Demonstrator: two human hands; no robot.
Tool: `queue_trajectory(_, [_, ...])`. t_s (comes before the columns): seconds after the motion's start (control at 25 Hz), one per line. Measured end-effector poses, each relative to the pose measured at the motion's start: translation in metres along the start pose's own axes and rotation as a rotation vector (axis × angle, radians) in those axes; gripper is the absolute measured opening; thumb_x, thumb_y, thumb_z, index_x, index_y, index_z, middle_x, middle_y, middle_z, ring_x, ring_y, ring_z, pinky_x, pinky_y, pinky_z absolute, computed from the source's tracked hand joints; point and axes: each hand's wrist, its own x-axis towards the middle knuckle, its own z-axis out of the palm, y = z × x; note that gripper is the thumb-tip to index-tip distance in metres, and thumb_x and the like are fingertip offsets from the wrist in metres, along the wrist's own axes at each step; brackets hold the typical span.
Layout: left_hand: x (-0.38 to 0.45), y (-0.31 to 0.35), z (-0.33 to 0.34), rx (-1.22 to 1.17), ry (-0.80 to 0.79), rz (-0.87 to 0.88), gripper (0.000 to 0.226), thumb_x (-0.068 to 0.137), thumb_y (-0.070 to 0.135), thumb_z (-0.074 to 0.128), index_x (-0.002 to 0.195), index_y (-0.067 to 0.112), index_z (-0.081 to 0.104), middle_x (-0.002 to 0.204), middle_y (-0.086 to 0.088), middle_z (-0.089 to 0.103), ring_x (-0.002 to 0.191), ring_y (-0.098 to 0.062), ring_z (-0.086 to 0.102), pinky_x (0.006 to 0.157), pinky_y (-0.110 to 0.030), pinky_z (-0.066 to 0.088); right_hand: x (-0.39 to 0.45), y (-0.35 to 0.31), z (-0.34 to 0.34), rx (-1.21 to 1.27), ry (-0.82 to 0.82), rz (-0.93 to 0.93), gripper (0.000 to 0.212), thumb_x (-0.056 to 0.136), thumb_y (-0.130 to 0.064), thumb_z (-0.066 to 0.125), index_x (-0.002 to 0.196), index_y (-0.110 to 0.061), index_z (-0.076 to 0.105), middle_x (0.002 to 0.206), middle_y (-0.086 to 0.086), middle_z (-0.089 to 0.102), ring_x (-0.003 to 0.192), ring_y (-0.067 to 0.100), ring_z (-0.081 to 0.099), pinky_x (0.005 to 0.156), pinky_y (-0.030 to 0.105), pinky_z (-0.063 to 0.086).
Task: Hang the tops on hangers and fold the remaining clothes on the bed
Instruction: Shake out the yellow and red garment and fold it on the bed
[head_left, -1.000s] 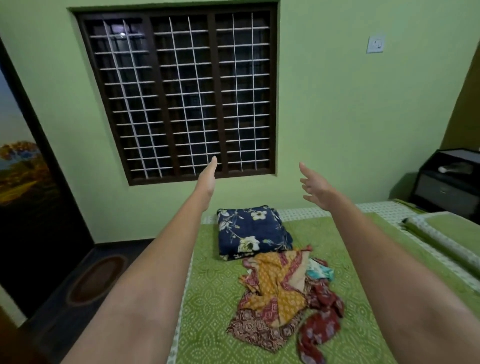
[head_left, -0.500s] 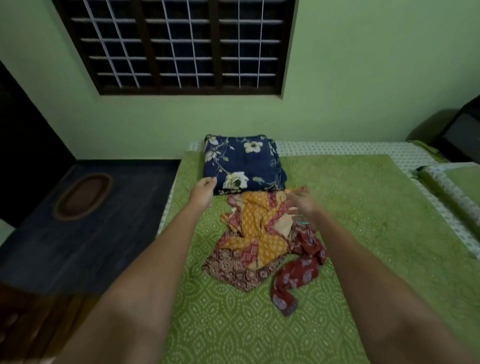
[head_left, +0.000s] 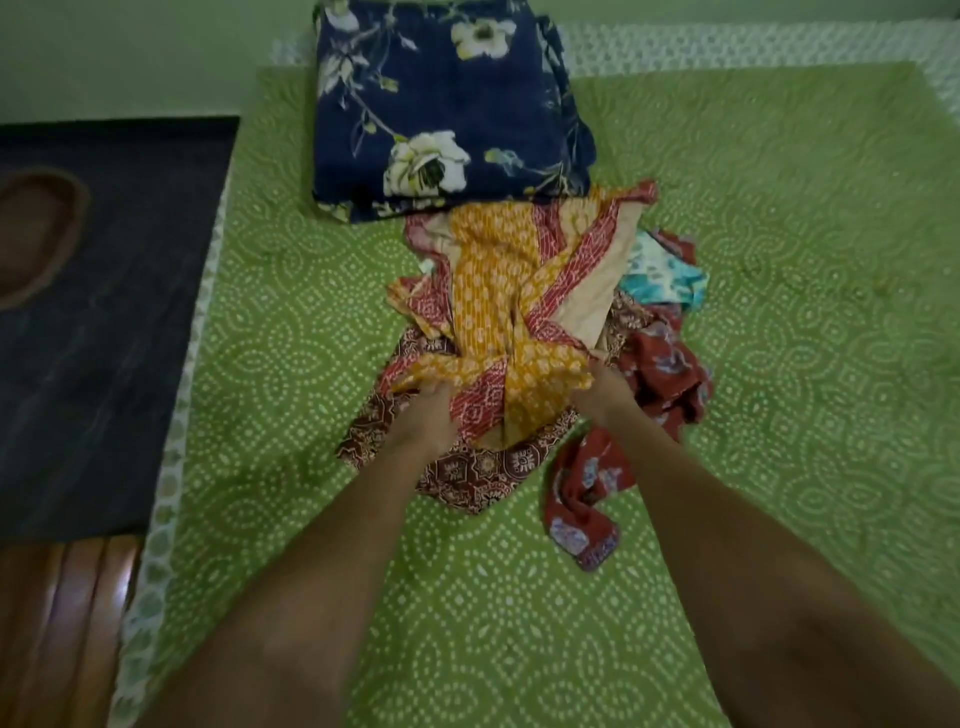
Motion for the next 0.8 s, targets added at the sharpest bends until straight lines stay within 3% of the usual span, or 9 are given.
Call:
queue_trajectory(0.08, [0.024, 0.001, 0.01, 0.009, 0.001, 0.043, 0.079, 0.093, 0.01, 0.056, 0.153, 0.02, 0.005, 0.161, 0.0, 0.0, 0.142, -0.028, 0.027, 0.113, -0.046, 0.031, 0.03, -0.005, 0.007, 0.051, 0.097, -0.045, 0.067, 0.093, -0.021, 0.061, 0.148, -0.006, 0.026, 0.151, 0.016, 0.029, 0.132, 0.03, 0.039, 0.105, 0.038, 0.038])
queue_trajectory(0.12, [0.039, 0.0, 0.012, -0.027, 0.0, 0.043, 0.081, 0.093, 0.01, 0.057, 0.153, 0.02, 0.003, 0.161, -0.003, 0.003, 0.142, -0.029, 0.028, 0.113, -0.046, 0.03, 0.044, -0.007, 0.009, 0.069, 0.115, -0.064, 0.071, 0.092, -0.023, 0.063, 0.149, -0.006, 0.023, 0.151, 0.014, 0.029, 0.134, 0.029, 0.037, 0.106, 0.037, 0.036])
queue_trajectory(0.24, [0.064, 0.004, 0.001, -0.009, 0.009, 0.044, 0.064, 0.089, 0.023, 0.064, 0.144, 0.011, 0.034, 0.145, -0.014, 0.042, 0.128, -0.032, 0.046, 0.107, -0.047, 0.038, 0.058, -0.01, 0.018, 0.116, 0.091, -0.052, 0.063, 0.088, -0.029, 0.068, 0.138, -0.006, 0.038, 0.129, 0.01, 0.052, 0.11, 0.022, 0.053, 0.084, 0.028, 0.042])
queue_trajectory(0.32, [0.058, 0.002, -0.001, 0.073, 0.045, 0.11, 0.044, 0.089, 0.027, 0.064, 0.127, 0.008, 0.051, 0.125, -0.012, 0.057, 0.109, -0.028, 0.057, 0.097, -0.042, 0.046, 0.047, -0.002, 0.031, 0.12, 0.093, -0.01, 0.048, 0.089, -0.028, 0.065, 0.128, -0.005, 0.048, 0.114, 0.004, 0.059, 0.097, 0.021, 0.059, 0.083, 0.028, 0.048])
queue_trajectory(0.4, [0.033, -0.003, -0.004, 0.145, -0.003, 0.173, 0.035, 0.09, 0.028, 0.064, 0.119, 0.011, 0.055, 0.114, -0.011, 0.062, 0.091, -0.022, 0.06, 0.085, -0.036, 0.05, 0.02, 0.011, 0.042, 0.156, 0.038, 0.024, 0.036, 0.09, -0.028, 0.063, 0.119, -0.007, 0.055, 0.11, 0.006, 0.064, 0.091, 0.02, 0.062, 0.081, 0.03, 0.053])
queue_trajectory(0.48, [0.003, -0.015, -0.012, 0.253, -0.049, 0.195, 0.035, 0.087, 0.028, 0.067, 0.118, 0.016, 0.055, 0.114, -0.007, 0.062, 0.091, -0.022, 0.06, 0.08, -0.035, 0.051, -0.019, 0.027, 0.049, 0.134, -0.098, 0.058, 0.036, 0.089, -0.029, 0.065, 0.115, -0.006, 0.057, 0.108, 0.008, 0.064, 0.094, 0.023, 0.062, 0.082, 0.029, 0.052])
queue_trajectory(0.6, [-0.045, -0.054, -0.01, 0.562, -0.239, 0.131, 0.036, 0.083, 0.036, 0.068, 0.114, 0.022, 0.056, 0.11, -0.003, 0.061, 0.097, -0.024, 0.061, 0.079, -0.036, 0.052, -0.085, 0.048, 0.064, -0.25, -0.361, 0.009, 0.032, 0.096, -0.023, 0.055, 0.12, -0.002, 0.056, 0.117, 0.016, 0.062, 0.106, 0.03, 0.061, 0.087, 0.031, 0.05])
queue_trajectory(0.72, [-0.079, -0.092, 0.004, 0.664, -0.694, -0.059, 0.022, 0.095, 0.021, 0.055, 0.098, -0.001, 0.054, 0.099, -0.008, 0.055, 0.087, -0.017, 0.057, 0.09, -0.033, 0.045, -0.14, 0.065, 0.082, -0.287, -0.718, 0.164, 0.033, 0.092, -0.02, 0.062, 0.118, 0.0, 0.058, 0.098, 0.007, 0.065, 0.089, 0.025, 0.066, 0.06, 0.018, 0.051])
queue_trajectory(0.8, [-0.081, -0.111, 0.008, 0.615, -0.736, -0.124, 0.023, 0.103, 0.009, 0.037, 0.096, -0.005, 0.053, 0.102, -0.011, 0.052, 0.091, -0.014, 0.054, 0.103, -0.028, 0.034, -0.157, 0.064, 0.086, -0.336, -0.855, 0.269, 0.037, 0.091, -0.024, 0.064, 0.119, 0.0, 0.059, 0.097, 0.005, 0.064, 0.08, 0.018, 0.065, 0.054, 0.016, 0.047])
